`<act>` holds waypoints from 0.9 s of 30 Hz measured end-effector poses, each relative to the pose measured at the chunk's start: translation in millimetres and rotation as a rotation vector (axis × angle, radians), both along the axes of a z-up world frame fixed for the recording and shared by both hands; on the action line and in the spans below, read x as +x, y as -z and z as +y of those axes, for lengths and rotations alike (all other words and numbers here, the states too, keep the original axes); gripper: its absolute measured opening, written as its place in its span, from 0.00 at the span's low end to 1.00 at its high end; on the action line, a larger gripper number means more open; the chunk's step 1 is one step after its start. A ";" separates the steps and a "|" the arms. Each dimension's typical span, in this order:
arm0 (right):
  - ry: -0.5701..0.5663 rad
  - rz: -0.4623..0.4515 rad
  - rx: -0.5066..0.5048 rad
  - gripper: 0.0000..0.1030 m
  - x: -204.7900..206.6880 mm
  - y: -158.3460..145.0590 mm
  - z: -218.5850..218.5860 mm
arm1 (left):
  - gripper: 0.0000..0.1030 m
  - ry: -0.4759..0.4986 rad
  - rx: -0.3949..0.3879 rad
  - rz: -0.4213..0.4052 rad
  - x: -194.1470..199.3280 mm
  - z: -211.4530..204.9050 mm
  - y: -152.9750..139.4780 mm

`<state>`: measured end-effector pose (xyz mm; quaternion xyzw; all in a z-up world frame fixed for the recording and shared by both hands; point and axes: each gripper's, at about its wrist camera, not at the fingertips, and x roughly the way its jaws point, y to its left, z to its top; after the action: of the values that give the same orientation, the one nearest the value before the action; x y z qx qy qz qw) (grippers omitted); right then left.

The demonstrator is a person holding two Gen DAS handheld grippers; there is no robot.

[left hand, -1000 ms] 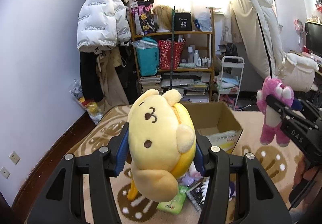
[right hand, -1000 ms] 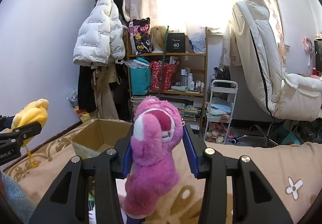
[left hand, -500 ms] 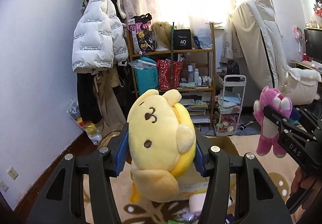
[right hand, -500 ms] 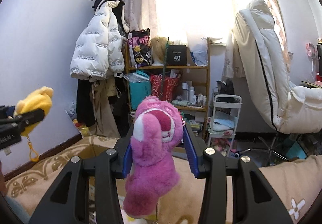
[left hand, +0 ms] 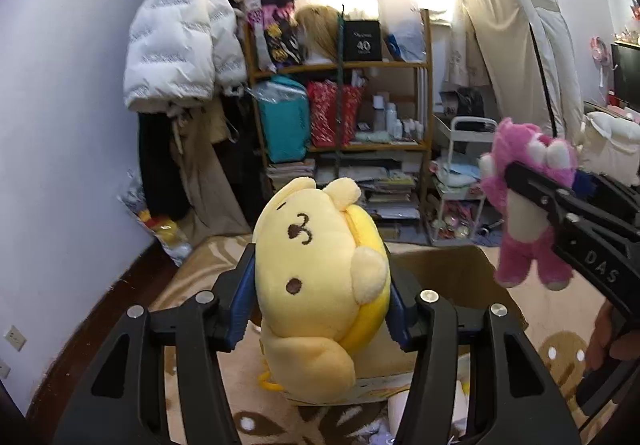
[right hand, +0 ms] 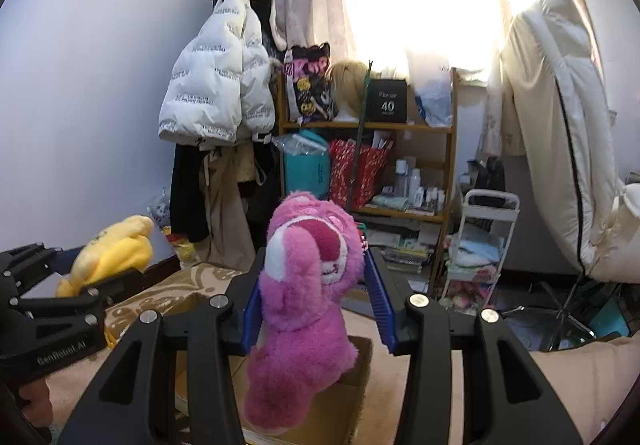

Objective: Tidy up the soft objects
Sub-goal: 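Lift both plushes and drop them into the cardboard box, opening both tools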

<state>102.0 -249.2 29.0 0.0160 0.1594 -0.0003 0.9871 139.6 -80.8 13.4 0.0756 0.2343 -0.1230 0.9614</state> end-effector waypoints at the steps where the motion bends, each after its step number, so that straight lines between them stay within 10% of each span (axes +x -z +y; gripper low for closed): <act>1: -0.002 0.011 0.006 0.48 2.7 3.6 0.6 | 0.54 -0.002 0.002 0.009 2.3 -0.1 3.9; 22: -0.015 0.205 0.009 0.54 25.1 62.0 9.8 | 0.80 -0.021 -0.008 0.119 21.2 8.4 37.4; 27: -0.012 0.189 0.032 0.70 13.3 57.7 6.9 | 0.89 -0.030 0.014 0.073 6.8 11.9 26.2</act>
<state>115.3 -242.3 -28.8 0.0305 0.2521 0.0064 0.9672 146.4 -68.9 -12.8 0.0742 0.2714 -0.1094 0.9533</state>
